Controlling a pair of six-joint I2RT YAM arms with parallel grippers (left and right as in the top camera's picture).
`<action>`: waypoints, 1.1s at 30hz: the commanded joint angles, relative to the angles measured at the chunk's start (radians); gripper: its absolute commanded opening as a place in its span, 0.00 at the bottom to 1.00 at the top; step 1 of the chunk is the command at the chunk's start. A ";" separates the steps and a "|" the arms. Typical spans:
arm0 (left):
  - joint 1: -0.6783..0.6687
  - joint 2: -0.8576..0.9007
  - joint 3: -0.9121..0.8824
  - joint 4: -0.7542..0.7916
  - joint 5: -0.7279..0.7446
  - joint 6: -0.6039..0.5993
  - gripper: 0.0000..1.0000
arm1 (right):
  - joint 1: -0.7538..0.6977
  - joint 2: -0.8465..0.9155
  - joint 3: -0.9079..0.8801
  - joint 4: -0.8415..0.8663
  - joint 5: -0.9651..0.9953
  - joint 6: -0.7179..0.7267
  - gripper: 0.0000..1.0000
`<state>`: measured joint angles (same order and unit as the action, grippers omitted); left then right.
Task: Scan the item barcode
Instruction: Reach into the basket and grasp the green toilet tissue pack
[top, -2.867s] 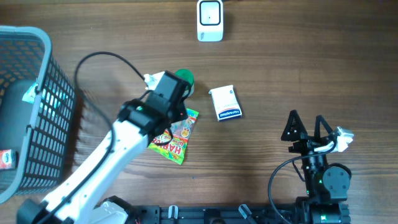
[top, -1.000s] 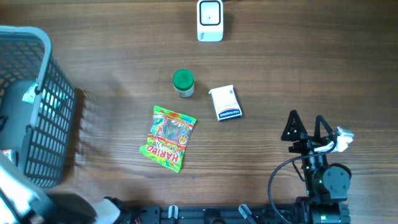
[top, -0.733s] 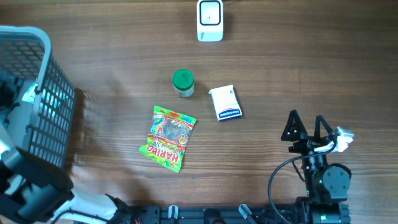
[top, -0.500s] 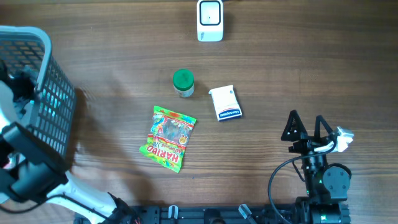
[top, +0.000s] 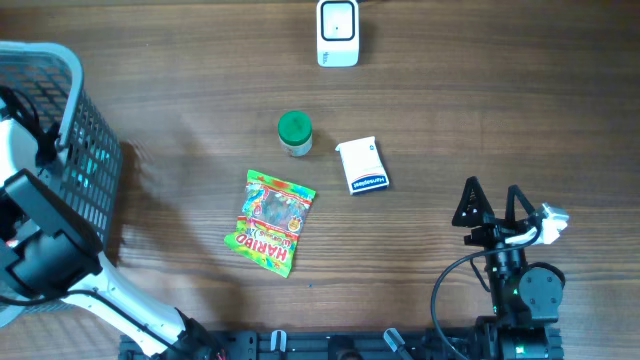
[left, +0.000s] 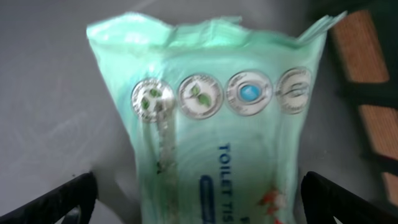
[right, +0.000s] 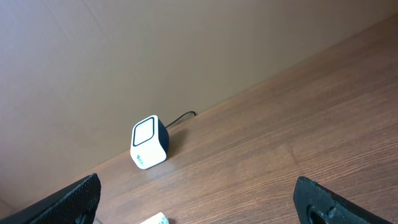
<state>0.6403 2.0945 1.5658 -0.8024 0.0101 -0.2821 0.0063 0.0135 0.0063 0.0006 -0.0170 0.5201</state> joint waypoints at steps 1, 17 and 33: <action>-0.001 0.064 -0.008 -0.020 0.003 0.018 0.94 | 0.006 -0.006 -0.001 0.006 0.019 0.006 1.00; 0.012 -0.217 0.388 -0.464 -0.217 0.045 0.47 | 0.006 -0.006 -0.001 0.006 0.019 0.006 1.00; 0.029 -0.179 0.028 -0.224 -0.045 0.175 1.00 | 0.006 -0.006 -0.001 0.006 0.019 0.006 1.00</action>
<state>0.6689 1.9301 1.6199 -1.0767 -0.0753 -0.1421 0.0063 0.0135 0.0063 0.0006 -0.0170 0.5201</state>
